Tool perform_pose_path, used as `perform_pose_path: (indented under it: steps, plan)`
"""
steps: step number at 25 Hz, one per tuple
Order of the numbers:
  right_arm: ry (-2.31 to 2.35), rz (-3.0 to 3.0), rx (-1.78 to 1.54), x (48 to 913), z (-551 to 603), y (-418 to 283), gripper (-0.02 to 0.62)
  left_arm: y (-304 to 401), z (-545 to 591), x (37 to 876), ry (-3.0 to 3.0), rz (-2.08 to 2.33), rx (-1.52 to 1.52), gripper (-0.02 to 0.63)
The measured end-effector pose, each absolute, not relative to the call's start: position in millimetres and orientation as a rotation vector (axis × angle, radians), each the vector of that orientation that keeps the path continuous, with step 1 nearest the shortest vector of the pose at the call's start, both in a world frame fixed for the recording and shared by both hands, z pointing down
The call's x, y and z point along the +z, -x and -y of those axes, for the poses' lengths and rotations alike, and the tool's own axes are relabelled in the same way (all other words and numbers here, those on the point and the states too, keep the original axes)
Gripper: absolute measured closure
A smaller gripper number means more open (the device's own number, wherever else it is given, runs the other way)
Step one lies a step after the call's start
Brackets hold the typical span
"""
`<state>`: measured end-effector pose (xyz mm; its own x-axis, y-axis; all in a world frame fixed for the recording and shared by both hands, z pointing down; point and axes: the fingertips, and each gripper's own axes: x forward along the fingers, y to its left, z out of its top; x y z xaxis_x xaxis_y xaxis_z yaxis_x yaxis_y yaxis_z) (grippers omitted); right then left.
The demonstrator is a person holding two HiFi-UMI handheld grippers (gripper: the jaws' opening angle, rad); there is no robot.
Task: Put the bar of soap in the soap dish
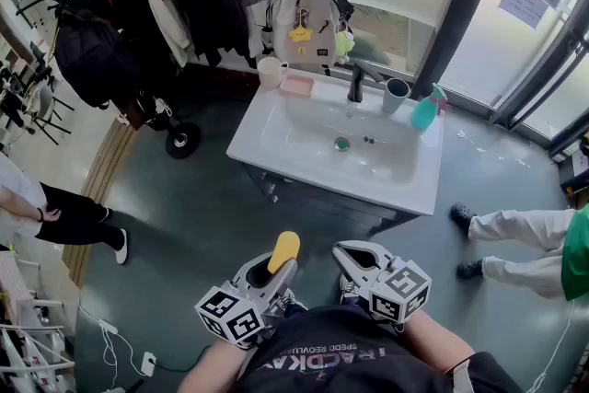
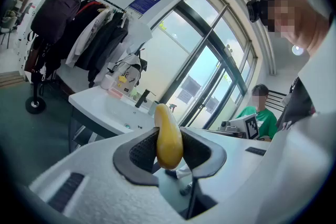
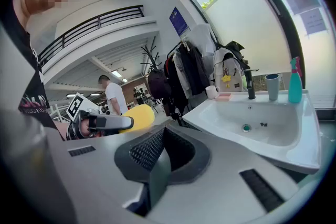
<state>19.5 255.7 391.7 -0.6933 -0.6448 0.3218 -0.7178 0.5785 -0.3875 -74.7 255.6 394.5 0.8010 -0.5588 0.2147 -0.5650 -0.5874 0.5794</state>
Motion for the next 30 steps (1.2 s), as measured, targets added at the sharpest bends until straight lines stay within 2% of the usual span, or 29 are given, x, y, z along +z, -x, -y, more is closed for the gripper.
perform_pose_path:
  steps: [15, 30]
  plan:
    - [-1.136, 2.673, 0.779, 395.2, -251.2, -13.5, 0.584, 78.1, -251.8, 396.1, -2.338, 0.828, 0.011, 0.482]
    - [-1.093, 2.680, 0.766, 396.3, -243.8, 27.4, 0.584, 103.7, -240.6, 395.4, -2.334, 0.832, -0.010, 0.482]
